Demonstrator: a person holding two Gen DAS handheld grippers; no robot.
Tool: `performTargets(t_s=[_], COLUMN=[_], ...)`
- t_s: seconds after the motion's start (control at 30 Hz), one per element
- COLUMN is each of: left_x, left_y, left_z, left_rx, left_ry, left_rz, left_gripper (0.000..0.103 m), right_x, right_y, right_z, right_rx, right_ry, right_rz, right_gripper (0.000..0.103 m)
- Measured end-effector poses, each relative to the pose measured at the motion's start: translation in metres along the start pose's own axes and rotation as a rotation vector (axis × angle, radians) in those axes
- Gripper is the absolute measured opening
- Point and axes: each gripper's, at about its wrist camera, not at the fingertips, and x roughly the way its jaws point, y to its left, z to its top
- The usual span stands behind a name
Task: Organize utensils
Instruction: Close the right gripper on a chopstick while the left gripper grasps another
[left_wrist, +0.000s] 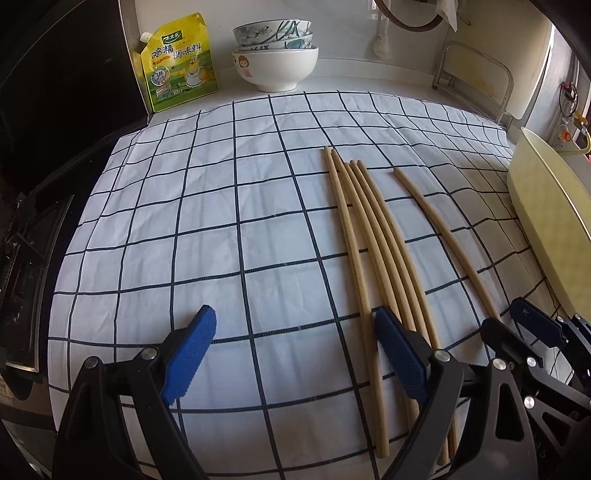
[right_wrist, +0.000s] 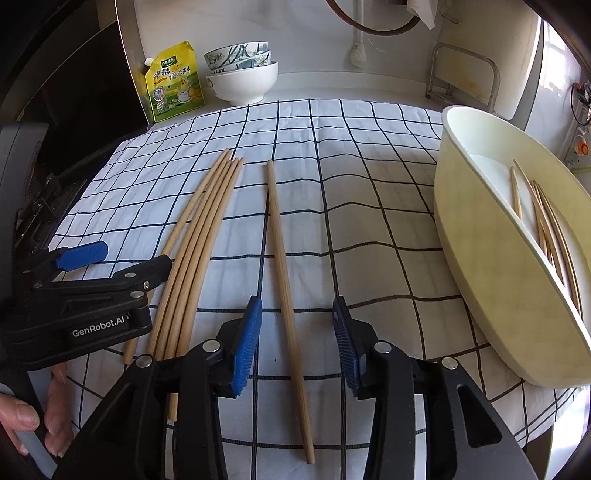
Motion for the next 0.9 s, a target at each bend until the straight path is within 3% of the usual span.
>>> performTargets(t_s=[0.13, 0.27, 0.43, 0.5, 0.67, 0.9], left_x=[0.003, 0.002, -0.002, -0.004, -0.006, -0.015], left_y=[0.002, -0.001, -0.008, -0.009, -0.004, 0.009], left_z=[0.005, 0.007, 0.006, 0.005, 0.005, 0.0], left_rx=[-0.017, -0.009, 0.018, 0.022, 0.017, -0.031], left_ry=[-0.016, -0.023, -0.026, -0.023, -0.005, 0.011], left_rz=[0.007, 0.002, -0.025, -0.034, -0.064, -0.114], left_gripper=[0.083, 0.073, 0.054, 0.04, 0.008, 0.007], right_x=[0.008, 0.011, 0.011, 0.01, 0.008, -0.006], right_y=[0.002, 0.003, 0.01, 0.01, 0.002, 0.0], right_z=[0.006, 0.01, 0.009, 0.009, 0.01, 0.008], right_rx=[-0.021, -0.031, -0.062, -0.06, -0.014, 0.022], right_ry=[-0.008, -0.017, -0.021, -0.016, -0.007, -0.025], right_rz=[-0.034, -0.042, -0.043, -0.035, 0.003, 0.045], right_gripper=[0.039, 0.039, 0.023, 0.008, 0.006, 0.006])
